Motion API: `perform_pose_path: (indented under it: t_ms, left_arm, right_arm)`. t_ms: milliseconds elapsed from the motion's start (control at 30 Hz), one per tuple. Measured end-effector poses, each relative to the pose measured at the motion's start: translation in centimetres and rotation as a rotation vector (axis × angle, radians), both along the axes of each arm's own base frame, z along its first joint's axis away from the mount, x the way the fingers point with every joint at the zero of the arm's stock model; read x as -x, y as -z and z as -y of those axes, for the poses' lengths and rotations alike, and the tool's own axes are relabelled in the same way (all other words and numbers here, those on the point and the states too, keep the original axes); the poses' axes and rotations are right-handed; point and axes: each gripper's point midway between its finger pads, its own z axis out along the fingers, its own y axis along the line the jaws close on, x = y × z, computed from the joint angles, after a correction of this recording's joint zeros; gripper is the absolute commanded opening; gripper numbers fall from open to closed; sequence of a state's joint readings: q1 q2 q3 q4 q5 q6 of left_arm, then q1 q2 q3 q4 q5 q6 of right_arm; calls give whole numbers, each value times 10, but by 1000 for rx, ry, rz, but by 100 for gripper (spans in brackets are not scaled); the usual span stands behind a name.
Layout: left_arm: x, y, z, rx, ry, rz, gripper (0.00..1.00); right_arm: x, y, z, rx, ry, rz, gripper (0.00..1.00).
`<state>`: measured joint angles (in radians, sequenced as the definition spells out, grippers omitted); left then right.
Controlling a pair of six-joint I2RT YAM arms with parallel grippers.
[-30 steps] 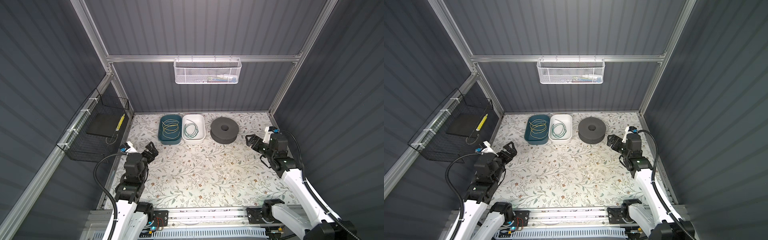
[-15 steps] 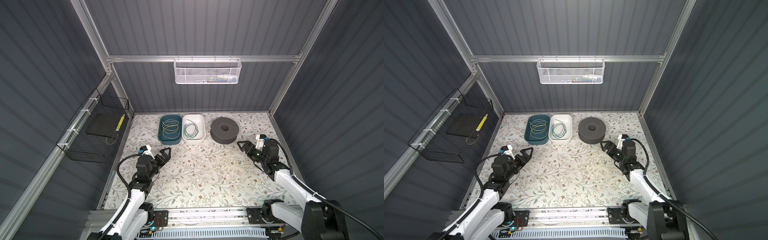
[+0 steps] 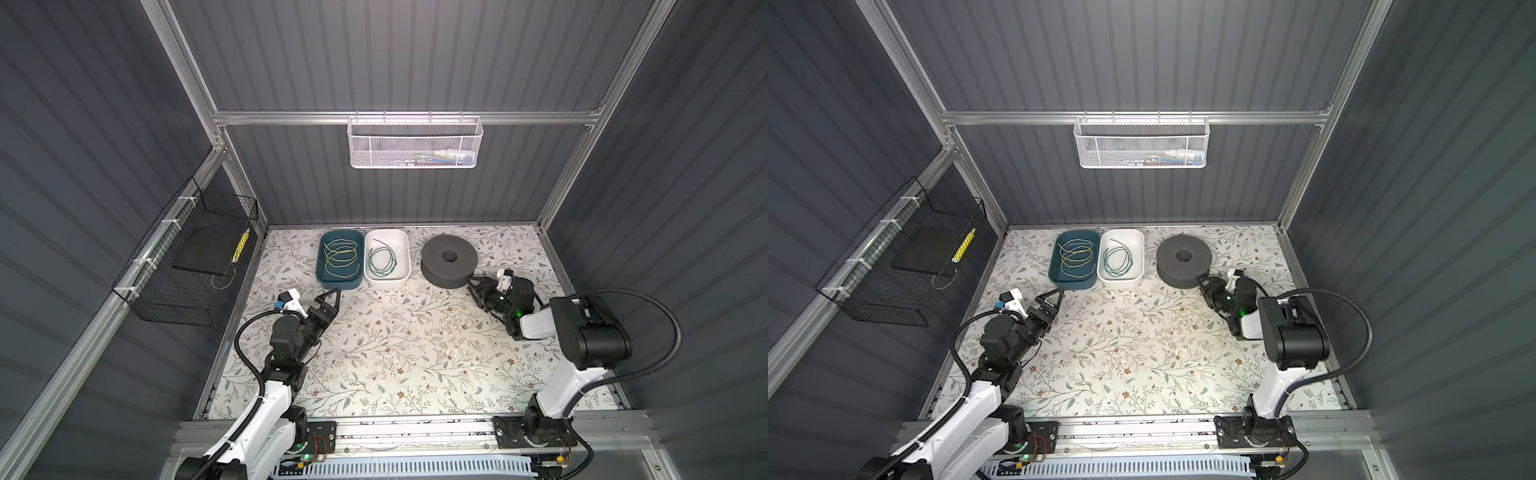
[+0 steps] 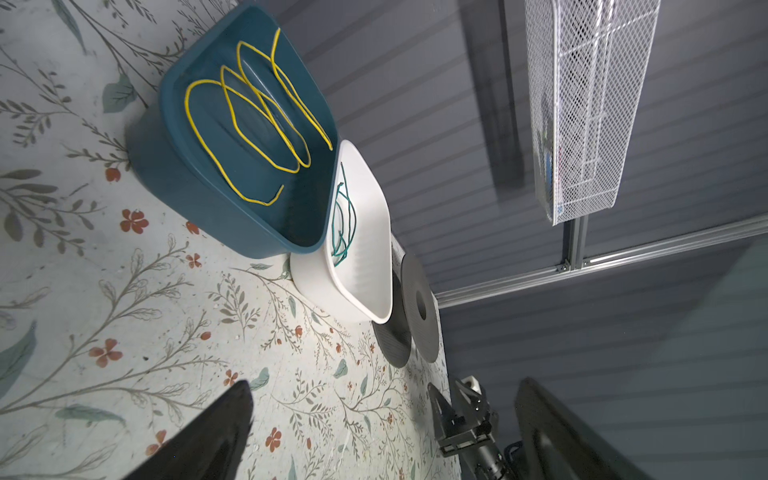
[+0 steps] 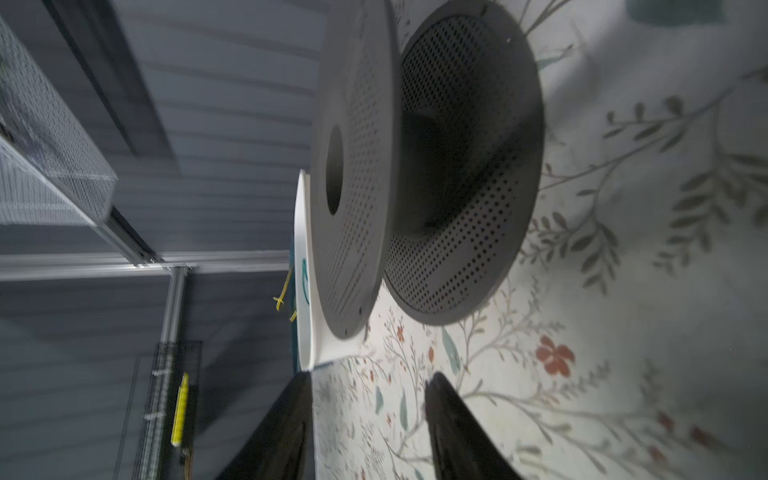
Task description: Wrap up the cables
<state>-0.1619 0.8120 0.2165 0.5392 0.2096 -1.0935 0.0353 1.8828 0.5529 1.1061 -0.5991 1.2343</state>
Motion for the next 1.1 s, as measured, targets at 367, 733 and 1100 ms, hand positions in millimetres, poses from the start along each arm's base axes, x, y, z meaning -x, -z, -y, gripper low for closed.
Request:
perform_pose_path:
  t_ms: [367,733,1100]
  left_arm:
    - [2,-7,-3,3,-15,22,99]
    - [1,3,1,15,3,-22,100]
    - [3,-3,1,18,6,-12,99]
  right_arm:
    - [-26,-10,-3,-116,13,86,39]
    - [-47,-16,-5,-147,7,94,36]
    - [-66,-5,-6,-123,-8,85,36]
